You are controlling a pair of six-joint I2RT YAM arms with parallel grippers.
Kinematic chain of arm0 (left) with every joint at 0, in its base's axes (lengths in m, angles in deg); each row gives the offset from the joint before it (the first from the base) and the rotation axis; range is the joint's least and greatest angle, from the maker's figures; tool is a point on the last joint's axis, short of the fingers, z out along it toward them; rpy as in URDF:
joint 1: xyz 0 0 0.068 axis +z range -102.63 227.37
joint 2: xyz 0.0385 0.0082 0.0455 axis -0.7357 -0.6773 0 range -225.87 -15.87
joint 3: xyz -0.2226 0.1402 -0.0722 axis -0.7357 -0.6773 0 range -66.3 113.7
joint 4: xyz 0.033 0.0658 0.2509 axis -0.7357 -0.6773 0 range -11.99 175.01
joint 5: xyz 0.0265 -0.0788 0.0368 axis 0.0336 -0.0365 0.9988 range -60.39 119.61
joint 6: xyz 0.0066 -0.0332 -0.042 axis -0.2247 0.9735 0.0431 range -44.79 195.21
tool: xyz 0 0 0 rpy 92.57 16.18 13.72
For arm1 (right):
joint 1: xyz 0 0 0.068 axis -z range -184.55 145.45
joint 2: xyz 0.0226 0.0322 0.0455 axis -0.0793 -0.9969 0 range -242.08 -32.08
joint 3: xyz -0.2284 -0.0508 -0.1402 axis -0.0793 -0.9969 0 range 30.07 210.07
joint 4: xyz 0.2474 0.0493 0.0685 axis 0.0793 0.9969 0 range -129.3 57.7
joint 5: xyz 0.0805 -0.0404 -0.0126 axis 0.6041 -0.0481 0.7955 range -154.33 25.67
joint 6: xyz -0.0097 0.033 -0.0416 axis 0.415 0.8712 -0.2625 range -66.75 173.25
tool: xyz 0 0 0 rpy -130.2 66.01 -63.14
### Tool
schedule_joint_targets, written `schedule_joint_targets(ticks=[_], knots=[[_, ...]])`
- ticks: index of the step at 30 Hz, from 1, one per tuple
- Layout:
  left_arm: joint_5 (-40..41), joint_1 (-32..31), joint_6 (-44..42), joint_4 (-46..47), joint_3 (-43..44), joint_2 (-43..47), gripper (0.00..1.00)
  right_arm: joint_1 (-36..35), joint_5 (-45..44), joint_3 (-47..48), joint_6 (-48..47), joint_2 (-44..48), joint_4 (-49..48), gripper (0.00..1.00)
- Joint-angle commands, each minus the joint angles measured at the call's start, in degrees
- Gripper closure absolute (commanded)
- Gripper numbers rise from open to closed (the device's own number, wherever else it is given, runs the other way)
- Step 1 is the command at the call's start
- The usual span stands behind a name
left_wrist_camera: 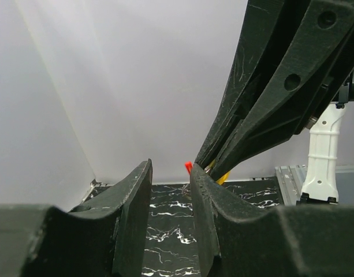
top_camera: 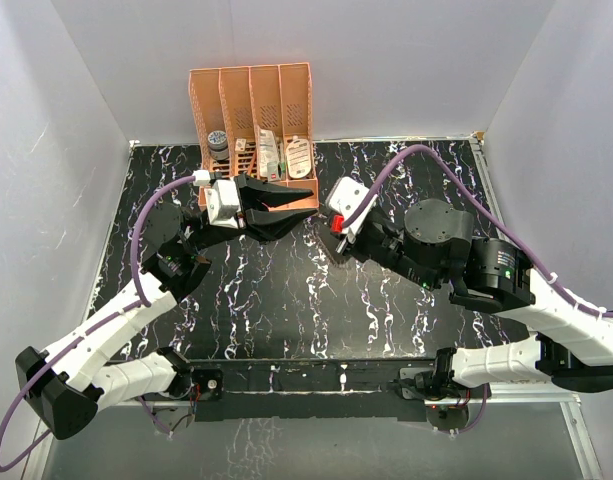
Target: Remove the keys from the keyring
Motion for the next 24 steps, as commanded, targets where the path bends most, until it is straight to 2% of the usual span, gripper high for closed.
schedule_joint_targets(ticks=[1,10,24], knots=[[0.2,0.4,0.3,1.4,-0.5,2.0,0.68,0.1,-1.2,0.7,-0.5,1.3,-5.9,1.00],[2.6,0.3,-1.5,-0.9,-2.3,2.7,0.67,0.1,-1.3,0.0,-0.7,1.6,-6.7,1.00],[1.8,0.3,0.6,3.4,-2.5,-0.2,0.70,0.1,-1.8,-1.1,-0.8,2.3,-7.3,1.00]])
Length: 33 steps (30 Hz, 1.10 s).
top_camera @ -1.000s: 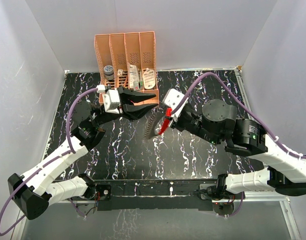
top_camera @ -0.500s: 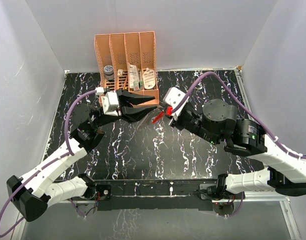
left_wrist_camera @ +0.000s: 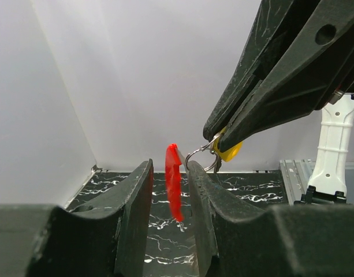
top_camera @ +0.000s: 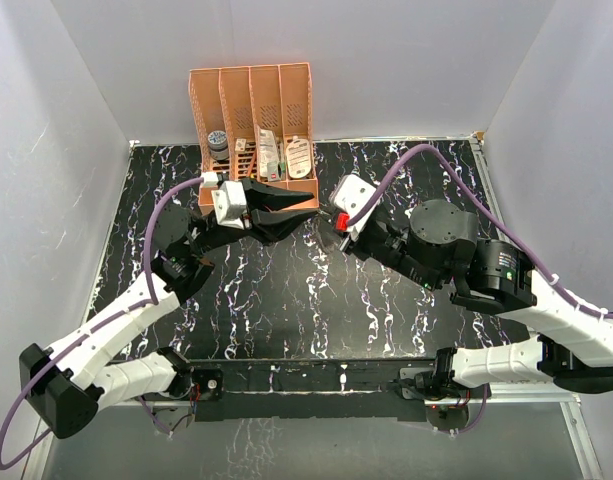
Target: Remove the keys from the keyring
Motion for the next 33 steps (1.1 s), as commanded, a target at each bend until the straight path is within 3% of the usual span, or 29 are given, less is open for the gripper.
schedule_joint_targets(ticks=[1,33], knots=[[-0.5,0.3,1.5,3.6,0.4,-0.4,0.70,0.1,-1.0,-0.1,-0.6,1.5,-5.0,1.00],[-7.1,0.2,6.7,7.6,1.1,-3.2,0.72,0.1,-1.9,-1.6,-1.3,2.4,-7.3,1.00]])
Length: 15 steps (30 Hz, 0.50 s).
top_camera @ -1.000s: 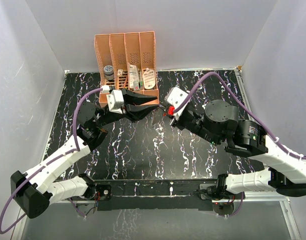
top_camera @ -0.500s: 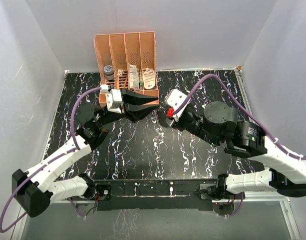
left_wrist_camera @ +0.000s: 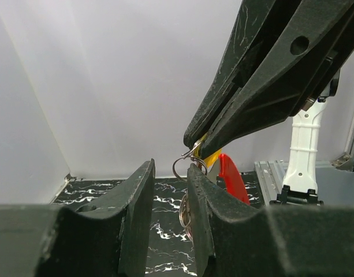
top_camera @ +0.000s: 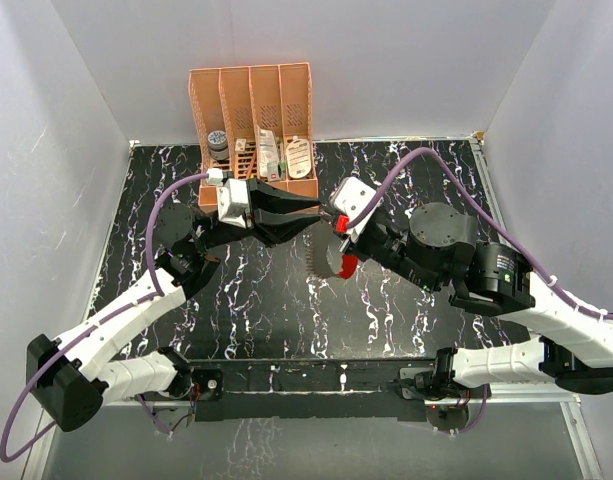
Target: Remove the keys from the keyring
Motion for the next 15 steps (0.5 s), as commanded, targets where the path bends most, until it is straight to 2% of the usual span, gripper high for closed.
schedule_joint_targets(ticks=[1,6,12,15], knots=[[-2.2,0.0,1.5,2.6,1.2,-0.3,0.73,0.1,-0.9,0.3,-1.0,1.6,-6.0,1.00],[-3.6,0.1,4.1,5.8,1.2,-2.1,0.83,0.1,-0.9,-0.1,-1.2,1.9,-6.5,1.00],[-6.6,0.0,9.6,13.1,1.7,-5.2,0.85,0.1,-1.0,-0.7,-1.1,2.2,-6.8,1.00],[-6.8,0.1,10.3,14.2,1.9,-5.7,0.90,0.1,-1.2,-1.0,-1.0,2.4,-7.0,1.00]])
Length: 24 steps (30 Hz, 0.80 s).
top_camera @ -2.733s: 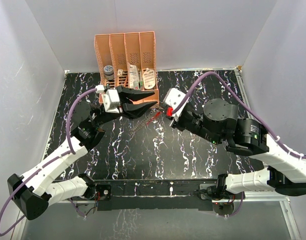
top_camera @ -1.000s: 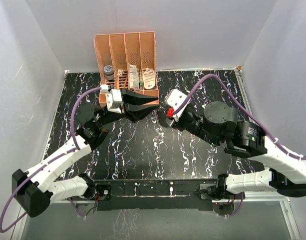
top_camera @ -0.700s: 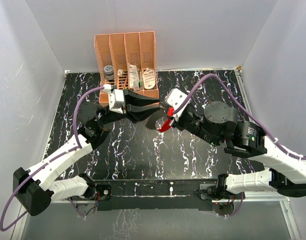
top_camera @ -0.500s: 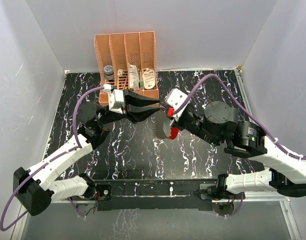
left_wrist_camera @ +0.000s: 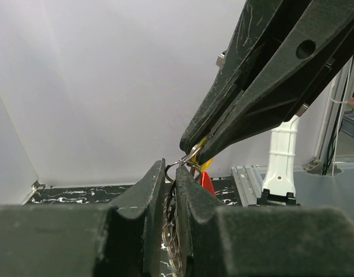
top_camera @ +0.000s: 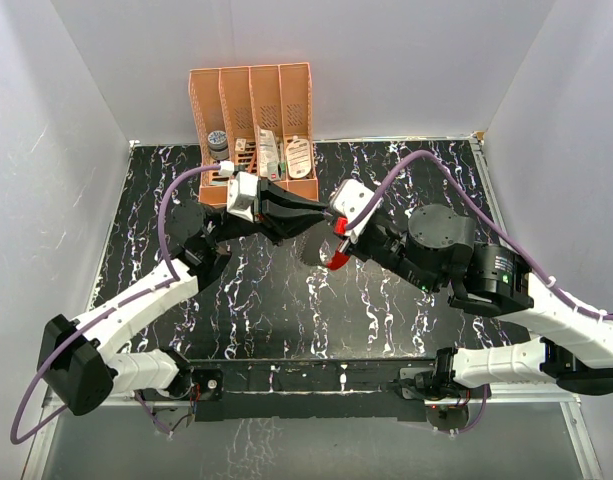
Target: Remove the keys from the keyring
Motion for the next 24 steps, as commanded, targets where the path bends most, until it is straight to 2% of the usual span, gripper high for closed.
schedule_joint_targets(ticks=[1,3,8,14,24], knots=[[-3.0,0.0,3.2,5.8,2.0,-0.2,0.93,0.1,-0.4,0.0,-0.1,2.2,-6.6,1.00],[-3.0,0.0,3.9,7.1,1.8,-0.4,1.00,0.1,-0.5,0.0,0.0,2.4,-6.6,1.00],[-1.1,0.0,4.3,8.6,1.1,-0.7,1.00,0.1,-0.8,-0.2,-0.1,2.8,-6.8,1.00],[8.8,0.1,-3.5,-2.2,1.7,1.7,1.00,0.1,-1.1,-0.5,0.0,3.4,-6.8,1.00],[8.3,0.1,-2.5,-0.6,1.9,2.4,1.00,0.1,-2.5,-1.7,-0.1,4.1,-6.5,1.00]])
